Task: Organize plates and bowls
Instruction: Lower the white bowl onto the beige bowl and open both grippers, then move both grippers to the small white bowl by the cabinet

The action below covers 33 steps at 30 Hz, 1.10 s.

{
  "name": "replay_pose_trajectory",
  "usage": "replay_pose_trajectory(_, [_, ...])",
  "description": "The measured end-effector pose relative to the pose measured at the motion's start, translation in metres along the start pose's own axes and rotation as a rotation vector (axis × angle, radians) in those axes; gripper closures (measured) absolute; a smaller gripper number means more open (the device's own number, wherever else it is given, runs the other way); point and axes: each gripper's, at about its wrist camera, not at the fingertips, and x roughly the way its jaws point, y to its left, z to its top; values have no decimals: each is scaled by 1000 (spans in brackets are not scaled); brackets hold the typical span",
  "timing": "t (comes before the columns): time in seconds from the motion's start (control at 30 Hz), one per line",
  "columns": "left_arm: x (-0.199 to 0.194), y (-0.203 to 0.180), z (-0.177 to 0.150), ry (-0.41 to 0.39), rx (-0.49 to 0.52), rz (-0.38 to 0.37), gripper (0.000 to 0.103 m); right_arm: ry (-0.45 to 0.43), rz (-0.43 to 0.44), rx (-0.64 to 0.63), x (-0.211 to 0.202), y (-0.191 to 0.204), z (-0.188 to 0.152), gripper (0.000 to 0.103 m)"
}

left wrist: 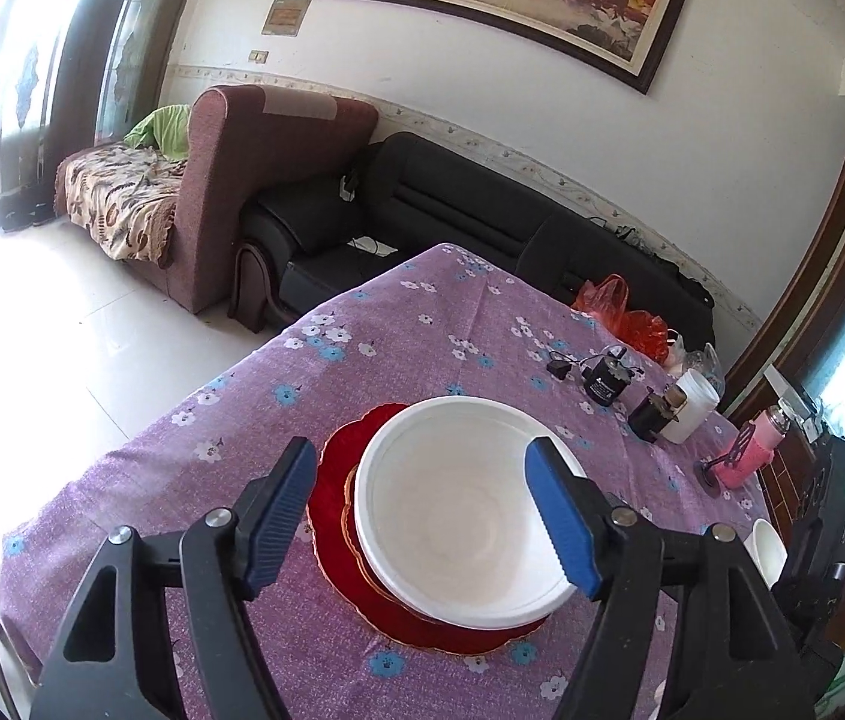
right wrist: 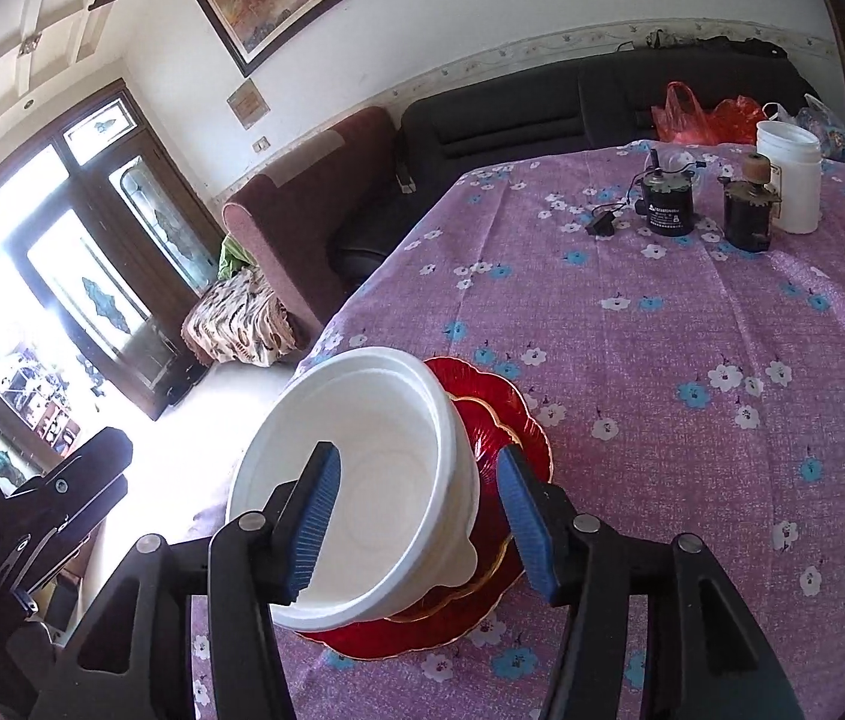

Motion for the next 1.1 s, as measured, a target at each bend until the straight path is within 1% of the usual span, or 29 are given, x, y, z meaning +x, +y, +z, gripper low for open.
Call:
replay_pose_trajectory(0.1, [-5,-10,-4,-24,40,3,29,-15,-16,7,-9,-12,-4,44])
replay_pose_trajectory(0.17, [-7,-17,-6,-39,68,9,25,-25,-34,17,-16,-22,-8,42])
replay_pose_trajectory(0.2, [-8,-22,-7,-47,85,13,24,-28,-43,26,-20,-29,-9,40])
replay_pose_trajectory(0.3, [-8,-39,-13,-57,144,17,24,-33,-69,60,-34,-54,-16,40])
replay_pose_trajectory(0.47, [-6,-65,-24,-47,218,-2,23,-56,-140,127,-65,-107,-25,40])
replay_pose_trajectory(0.63, [-2,-97,-35,-26,289,-33,23,-121,-253,198,-117,-172,-31,40])
replay_pose_trajectory(0.77, [3,-129,-44,3,349,-90,23,-197,-340,278,-164,-223,-34,40])
replay_pose_trajectory(0.83, [7,-147,-50,36,377,-130,23,-244,-377,325,-189,-248,-35,40])
replay_pose_trajectory(1.0, [15,-194,-62,102,442,-213,23,-342,-440,428,-240,-302,-29,40])
replay_pose_trajectory(1.1, [23,-227,-69,171,473,-291,23,-398,-458,488,-261,-328,-25,40])
